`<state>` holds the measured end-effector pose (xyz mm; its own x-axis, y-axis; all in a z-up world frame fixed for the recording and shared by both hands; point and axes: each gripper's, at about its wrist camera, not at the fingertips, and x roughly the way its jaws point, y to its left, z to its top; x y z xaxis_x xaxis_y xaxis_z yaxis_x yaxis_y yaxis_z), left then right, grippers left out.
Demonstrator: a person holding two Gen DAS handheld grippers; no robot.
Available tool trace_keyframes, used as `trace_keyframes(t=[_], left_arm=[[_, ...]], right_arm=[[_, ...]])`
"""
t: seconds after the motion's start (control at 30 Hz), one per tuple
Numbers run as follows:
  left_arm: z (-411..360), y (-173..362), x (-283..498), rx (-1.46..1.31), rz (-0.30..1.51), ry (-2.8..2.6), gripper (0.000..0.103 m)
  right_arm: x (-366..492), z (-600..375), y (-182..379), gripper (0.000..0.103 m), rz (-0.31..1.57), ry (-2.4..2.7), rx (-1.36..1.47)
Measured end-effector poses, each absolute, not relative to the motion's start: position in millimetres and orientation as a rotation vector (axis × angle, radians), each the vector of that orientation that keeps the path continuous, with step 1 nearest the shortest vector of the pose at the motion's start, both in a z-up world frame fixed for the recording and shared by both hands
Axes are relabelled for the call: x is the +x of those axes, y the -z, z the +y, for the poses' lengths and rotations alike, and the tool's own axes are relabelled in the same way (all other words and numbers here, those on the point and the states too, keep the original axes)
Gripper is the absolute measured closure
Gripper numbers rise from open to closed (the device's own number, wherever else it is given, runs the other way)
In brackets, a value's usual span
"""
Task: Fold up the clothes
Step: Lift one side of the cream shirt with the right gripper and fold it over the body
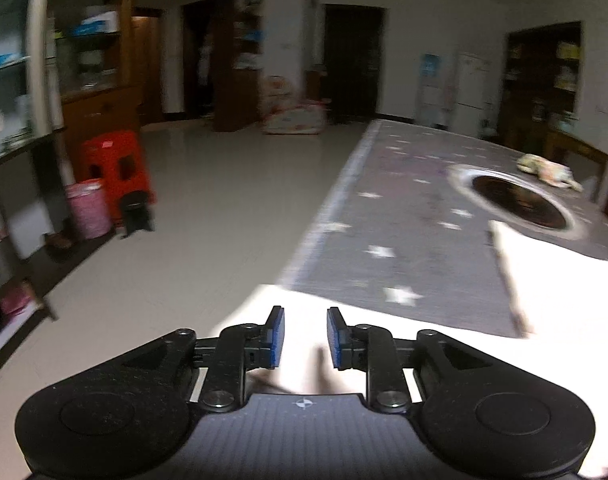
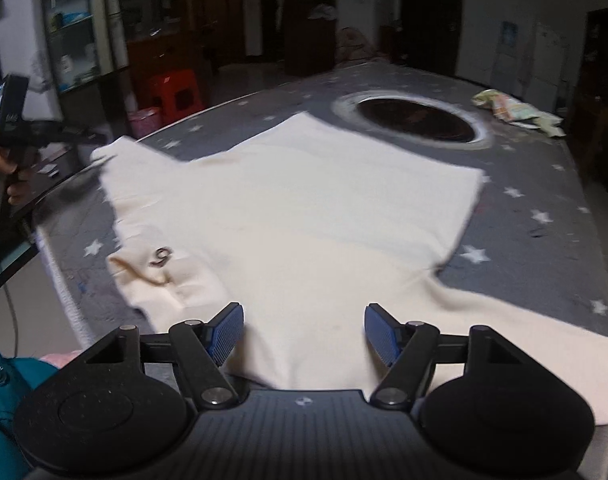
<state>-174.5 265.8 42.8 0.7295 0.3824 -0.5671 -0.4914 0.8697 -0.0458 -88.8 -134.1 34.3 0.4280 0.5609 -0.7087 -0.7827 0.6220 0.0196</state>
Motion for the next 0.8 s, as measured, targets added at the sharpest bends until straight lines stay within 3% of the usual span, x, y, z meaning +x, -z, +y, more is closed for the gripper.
trace_keyframes(t=[0.23,0.8], left_arm=[[210.0,-41.6,-152.5,-0.172,0.611,-0.253,0.064],[89.5,-34.3,-126.1,-0.036,0.643,0.135,0.052]], right_arm=[[-95.5,-149.8,-34.8,0.035,0.743,-0.836,-0.289],[-41.6,-292.1,-20.0,0.05,0.73,-0.176,0.017]])
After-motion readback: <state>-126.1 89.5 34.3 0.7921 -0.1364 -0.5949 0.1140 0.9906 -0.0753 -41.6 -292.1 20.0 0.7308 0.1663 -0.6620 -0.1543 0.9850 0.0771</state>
